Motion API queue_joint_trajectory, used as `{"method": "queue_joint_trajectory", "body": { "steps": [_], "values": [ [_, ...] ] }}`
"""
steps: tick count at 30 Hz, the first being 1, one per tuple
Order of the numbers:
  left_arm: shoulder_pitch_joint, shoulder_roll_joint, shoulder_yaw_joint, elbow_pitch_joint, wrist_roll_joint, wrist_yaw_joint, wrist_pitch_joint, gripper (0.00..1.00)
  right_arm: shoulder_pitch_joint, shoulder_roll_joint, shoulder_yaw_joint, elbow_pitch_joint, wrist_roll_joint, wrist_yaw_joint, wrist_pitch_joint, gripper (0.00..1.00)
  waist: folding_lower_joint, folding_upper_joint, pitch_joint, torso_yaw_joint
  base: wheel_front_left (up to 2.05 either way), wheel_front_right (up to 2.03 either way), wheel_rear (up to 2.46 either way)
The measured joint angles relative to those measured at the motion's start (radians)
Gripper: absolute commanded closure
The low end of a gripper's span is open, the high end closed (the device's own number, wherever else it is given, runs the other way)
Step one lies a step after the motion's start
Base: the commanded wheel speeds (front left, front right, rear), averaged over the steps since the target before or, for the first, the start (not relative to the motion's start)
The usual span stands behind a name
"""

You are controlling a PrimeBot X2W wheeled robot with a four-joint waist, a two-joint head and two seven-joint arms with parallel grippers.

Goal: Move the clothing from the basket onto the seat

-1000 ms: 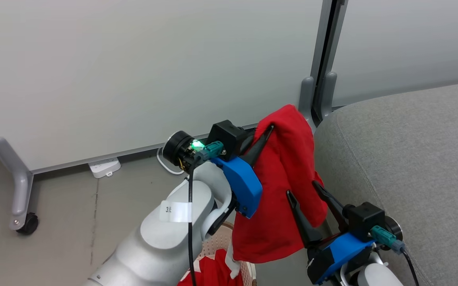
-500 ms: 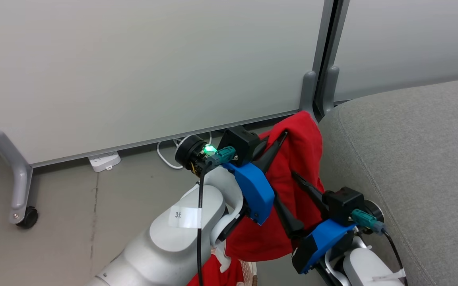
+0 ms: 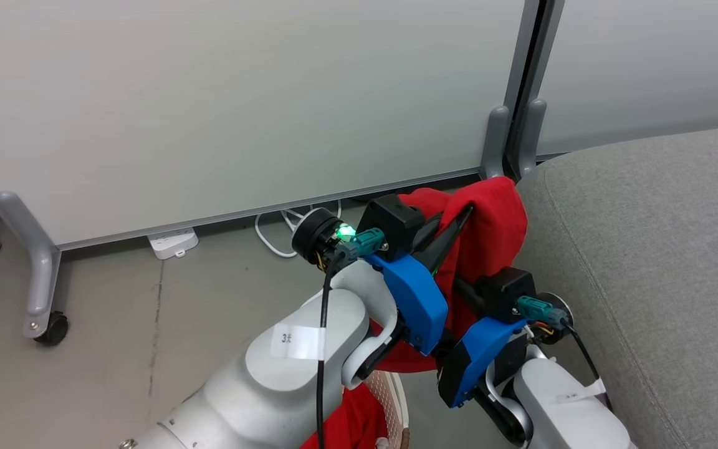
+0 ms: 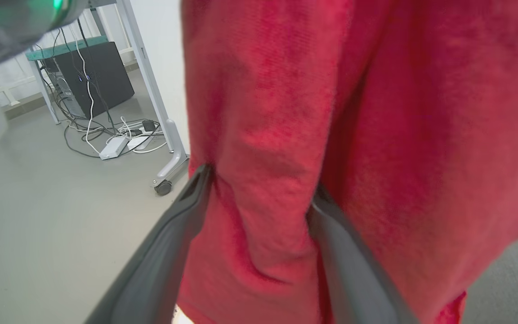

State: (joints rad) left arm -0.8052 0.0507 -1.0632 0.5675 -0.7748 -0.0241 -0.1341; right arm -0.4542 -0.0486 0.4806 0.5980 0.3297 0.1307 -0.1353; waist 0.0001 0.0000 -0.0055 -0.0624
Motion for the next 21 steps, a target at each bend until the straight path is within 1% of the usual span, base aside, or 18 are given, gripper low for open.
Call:
{"method": "queue_joint_trajectory", "body": {
  "steps": [1, 9, 21],
  "values": [
    [-0.002, 0.0, -0.005, 0.001, -0.003, 0.002, -0.002, 1.0, -0.009, 0.0, 0.006, 0.014, 0.0, 0.0, -0.004, 1.0, 0.0, 0.0, 0.0, 0.0, 0.0, 0.0, 0.0],
    [-0.016, 0.0, -0.029, 0.024, -0.034, 0.009, -0.019, 1.0, -0.042, 0.0, 0.026, 0.09, 0.004, 0.0, -0.029, 1.0, 0.0, 0.0, -0.007, -0.004, 0.0, 0.0, 0.0],
    [-0.032, 0.0, -0.05, 0.055, -0.071, 0.02, -0.046, 1.0, -0.055, 0.0, 0.042, 0.119, 0.007, 0.0, -0.051, 1.0, 0.0, 0.0, -0.014, -0.019, 0.0, 0.0, 0.0]
  ]
}}
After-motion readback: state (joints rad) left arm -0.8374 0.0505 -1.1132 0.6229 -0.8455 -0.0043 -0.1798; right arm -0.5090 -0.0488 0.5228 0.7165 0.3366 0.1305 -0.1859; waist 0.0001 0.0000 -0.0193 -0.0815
